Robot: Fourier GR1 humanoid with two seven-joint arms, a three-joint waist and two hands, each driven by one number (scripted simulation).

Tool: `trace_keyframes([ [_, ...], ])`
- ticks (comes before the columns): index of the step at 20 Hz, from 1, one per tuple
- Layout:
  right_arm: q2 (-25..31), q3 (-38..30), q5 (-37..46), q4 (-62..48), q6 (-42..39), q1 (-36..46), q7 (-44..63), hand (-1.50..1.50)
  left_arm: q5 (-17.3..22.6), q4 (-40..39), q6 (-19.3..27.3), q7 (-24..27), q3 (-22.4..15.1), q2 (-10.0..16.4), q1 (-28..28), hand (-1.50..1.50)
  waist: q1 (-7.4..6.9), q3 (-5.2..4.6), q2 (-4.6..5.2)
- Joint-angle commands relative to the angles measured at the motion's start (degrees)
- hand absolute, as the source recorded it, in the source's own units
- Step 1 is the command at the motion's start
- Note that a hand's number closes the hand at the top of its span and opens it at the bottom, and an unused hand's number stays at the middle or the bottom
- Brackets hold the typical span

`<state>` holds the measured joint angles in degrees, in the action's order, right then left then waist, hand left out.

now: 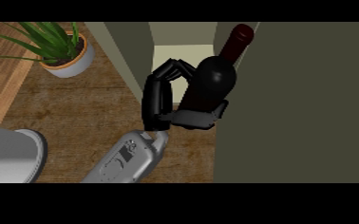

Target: Pick up the wine, place it into the cabinet and close the cabinet

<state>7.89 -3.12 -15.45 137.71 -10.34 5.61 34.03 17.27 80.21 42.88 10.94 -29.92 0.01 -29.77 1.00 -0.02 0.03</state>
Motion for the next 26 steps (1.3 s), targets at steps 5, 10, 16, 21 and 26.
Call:
trace_keyframes([
  [5,-0.17,-0.64,-4.31,7.92,-0.02,-3.49,2.11,-1.5,-1.4,-8.96,-3.66,8.49,1.58,0.0,3.0,1.5,-0.15,0.0,-0.03],
  [10,0.94,-3.22,-5.91,4.56,-0.05,-0.72,1.86,-1.5,-0.87,-10.24,2.77,10.56,-2.9,0.0,1.53,1.5,-0.18,0.0,-0.02],
  [16,-1.53,-0.81,-2.75,5.61,-1.46,-5.96,-2.21,-1.5,2.61,-16.97,-6.29,14.71,7.68,0.0,-1.07,1.5,-0.24,0.01,0.02],
  [21,0.65,-2.74,-6.86,6.15,-0.28,-1.83,2.24,-1.5,4.87,-18.19,-2.26,15.2,5.36,-0.01,-2.29,1.5,-0.21,0.01,-0.03],
  [26,-1.2,-1.13,-6.18,9.18,0.25,-5.1,2.08,-1.5,3.95,-21.05,-5.96,13.19,8.5,0.0,-4.65,1.5,-0.01,0.02,-0.1],
])
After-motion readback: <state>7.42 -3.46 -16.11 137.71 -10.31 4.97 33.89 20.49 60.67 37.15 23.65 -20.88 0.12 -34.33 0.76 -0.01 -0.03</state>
